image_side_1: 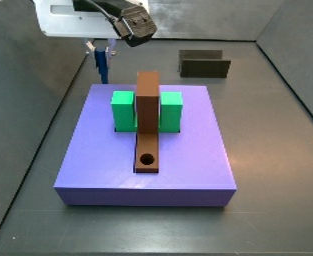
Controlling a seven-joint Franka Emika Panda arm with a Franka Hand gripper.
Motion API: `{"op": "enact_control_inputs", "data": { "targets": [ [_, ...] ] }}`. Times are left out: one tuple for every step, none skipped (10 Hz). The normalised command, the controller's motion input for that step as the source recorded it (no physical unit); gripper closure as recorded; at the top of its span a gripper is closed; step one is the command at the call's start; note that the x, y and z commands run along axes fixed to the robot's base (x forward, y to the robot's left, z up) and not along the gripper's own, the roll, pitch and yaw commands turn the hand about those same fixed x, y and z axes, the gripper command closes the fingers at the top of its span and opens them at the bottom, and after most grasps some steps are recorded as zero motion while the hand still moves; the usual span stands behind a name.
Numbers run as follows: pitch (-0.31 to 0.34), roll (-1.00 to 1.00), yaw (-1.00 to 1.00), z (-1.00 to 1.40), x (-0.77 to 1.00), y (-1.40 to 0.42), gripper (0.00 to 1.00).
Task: Pick up the blue object. Move up. Move to above the board. Insert the blue object.
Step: Pick up the blue object.
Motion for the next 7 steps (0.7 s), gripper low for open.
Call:
{"op": "enact_control_inputs", "data": {
  "targets": [
    [0.000,0.00,0.00,0.00,0.00,0.00,1.00],
    [0.000,0.00,0.00,0.00,0.00,0.00,1.00],
    [0.000,0.00,0.00,0.00,0.00,0.00,1.00],
    [0.000,0.00,0.00,0.00,0.00,0.00,1.00],
    [0.000,0.00,0.00,0.00,0.00,0.00,1.00],
    [0.000,0.00,0.00,0.00,0.00,0.00,1.00],
    [0.000,0.00,0.00,0.00,0.00,0.00,1.00]
  ]
}}
